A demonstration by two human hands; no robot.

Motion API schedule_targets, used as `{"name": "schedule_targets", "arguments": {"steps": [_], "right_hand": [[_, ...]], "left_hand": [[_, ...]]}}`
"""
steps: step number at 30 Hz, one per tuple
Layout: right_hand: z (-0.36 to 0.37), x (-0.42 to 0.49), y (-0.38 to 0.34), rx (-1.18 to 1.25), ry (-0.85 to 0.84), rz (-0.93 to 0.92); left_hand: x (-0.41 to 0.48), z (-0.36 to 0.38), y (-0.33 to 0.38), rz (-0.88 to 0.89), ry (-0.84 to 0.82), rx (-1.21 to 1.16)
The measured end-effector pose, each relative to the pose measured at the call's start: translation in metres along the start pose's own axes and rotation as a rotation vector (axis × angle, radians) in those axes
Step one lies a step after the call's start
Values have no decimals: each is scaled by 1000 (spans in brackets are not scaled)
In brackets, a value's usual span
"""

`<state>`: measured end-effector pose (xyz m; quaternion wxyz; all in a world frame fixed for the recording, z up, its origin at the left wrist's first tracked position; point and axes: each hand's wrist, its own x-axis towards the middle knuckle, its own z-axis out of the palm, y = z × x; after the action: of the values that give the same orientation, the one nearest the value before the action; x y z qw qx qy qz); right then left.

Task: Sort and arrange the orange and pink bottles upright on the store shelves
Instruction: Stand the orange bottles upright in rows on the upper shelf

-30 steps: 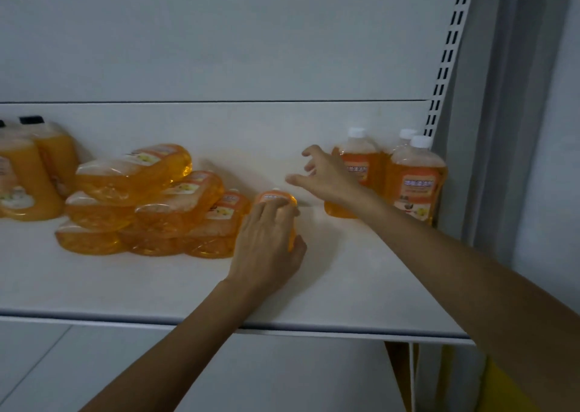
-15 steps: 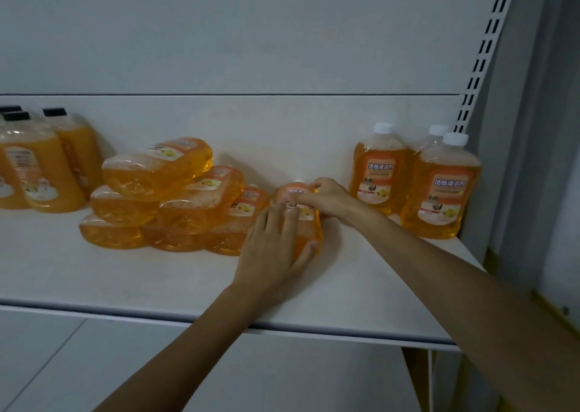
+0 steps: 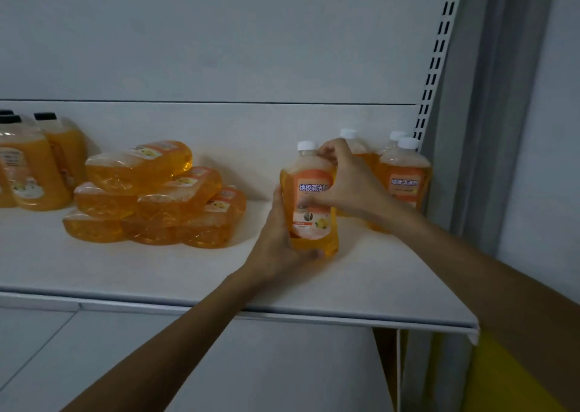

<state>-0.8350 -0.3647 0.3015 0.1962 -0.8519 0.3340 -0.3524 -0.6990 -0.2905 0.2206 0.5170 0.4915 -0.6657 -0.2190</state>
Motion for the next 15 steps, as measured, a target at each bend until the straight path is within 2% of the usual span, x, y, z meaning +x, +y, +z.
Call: {"name": "schedule_targets", "arguments": {"steps": [3,8,12,15], "right_hand": [[-19,-11,10,-20,7,16],[-28,-24,24,-238,72,-43],[-25,-22,25,-424,125,-66],[-24,-12,26,-551,111,-41]], "left_hand": [[9,18,3,45,-3,46],[24,41,-3,85,-35,208],[28,45,-18,-69,-2,442],[25,48,-17,-188,-47,513]]}}
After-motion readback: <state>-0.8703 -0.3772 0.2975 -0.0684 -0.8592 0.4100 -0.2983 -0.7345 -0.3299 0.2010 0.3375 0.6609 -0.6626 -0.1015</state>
